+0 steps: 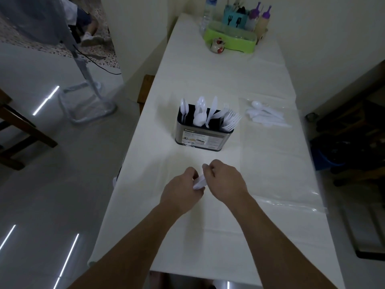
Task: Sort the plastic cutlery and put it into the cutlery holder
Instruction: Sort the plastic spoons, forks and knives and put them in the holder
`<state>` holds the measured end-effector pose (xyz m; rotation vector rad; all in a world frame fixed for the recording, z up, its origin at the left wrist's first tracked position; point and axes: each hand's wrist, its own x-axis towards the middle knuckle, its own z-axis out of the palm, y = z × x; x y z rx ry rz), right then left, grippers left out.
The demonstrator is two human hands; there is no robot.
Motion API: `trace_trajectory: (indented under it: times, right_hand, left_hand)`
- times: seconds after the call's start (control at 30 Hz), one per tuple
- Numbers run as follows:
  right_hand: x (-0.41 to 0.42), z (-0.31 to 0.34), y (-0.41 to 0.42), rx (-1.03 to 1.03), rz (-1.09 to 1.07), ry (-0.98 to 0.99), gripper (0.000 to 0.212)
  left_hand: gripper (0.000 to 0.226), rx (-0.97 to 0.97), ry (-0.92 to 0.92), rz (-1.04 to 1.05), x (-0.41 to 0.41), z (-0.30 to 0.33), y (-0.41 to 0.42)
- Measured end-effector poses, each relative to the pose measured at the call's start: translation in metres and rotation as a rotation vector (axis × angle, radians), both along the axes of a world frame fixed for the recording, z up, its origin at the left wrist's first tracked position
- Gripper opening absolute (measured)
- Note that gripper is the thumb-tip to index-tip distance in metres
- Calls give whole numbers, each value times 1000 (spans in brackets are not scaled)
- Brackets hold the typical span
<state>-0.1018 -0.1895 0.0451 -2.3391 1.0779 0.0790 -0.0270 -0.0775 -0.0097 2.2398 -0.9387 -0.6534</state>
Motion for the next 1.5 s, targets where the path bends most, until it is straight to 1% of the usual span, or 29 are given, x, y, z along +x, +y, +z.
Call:
trace_trajectory:
  times: [0.03, 0.1, 0.2, 0.33, 0.37, 0.5, 0.57, 0.63, 0.73, 0.8, 0.83, 0.87, 1.0, 1.1, 1.23, 1.37, 1.5]
  right_hand:
    - [-1, 4, -6, -7, 38, 23, 38]
    - [-1, 12, -17, 101, 50, -49, 34]
    - [-4, 23, -28, 275, -58, -165, 25]
    - [-6, 35, -40, 590, -190, -278, 14]
    - [-5, 37, -42, 621, -214, -303, 11]
    - [0, 44, -52, 556, -319, -406, 6]
    - [3, 47, -59, 532, -333, -433, 5]
    - [4, 52, -67, 509, -339, -443, 5]
    - [4, 61, -81, 467, -329, -450, 5]
    - [3, 68, -93, 418, -320, -444, 5]
    - [2, 72, -99, 390, -316, -437, 6]
    - [1, 77, -105, 361, -312, -432, 6]
    - [-2, 97, -123, 279, -277, -431, 7]
    - [1, 107, -128, 255, -243, -438, 6]
    - [8, 117, -133, 232, -227, -460, 10]
    - [13, 123, -141, 205, -224, -466, 7]
    - [15, 124, -147, 166, -219, -474, 9]
  left_hand:
    - [23, -1, -41, -1, 2, 0, -2]
    - [22, 4, -92, -4, 8, 2, -7]
    - [20, -16, -131, -16, 16, 7, -21]
    - [24, -24, -228, 4, 22, 16, -41]
    - [23, -35, -247, 1, 22, 17, -46]
    - [18, -114, -339, -22, 27, 25, -66]
    - [17, -154, -396, -36, 31, 28, -76]
    - [21, -195, -450, -71, 37, 30, -82]
    - [43, -219, -444, -141, 49, 29, -83]
    - [60, -235, -406, -148, 59, 27, -77]
    - [64, -257, -403, -144, 64, 26, -72]
    - [62, -292, -412, -143, 69, 25, -68]
    - [44, -412, -515, -191, 84, 28, -59]
    - [46, -364, -628, -233, 92, 30, -62]
    - [45, -297, -656, -236, 98, 30, -73]
    - [33, -296, -670, -188, 104, 32, -91]
    - [14, -291, -674, -140, 111, 36, -104]
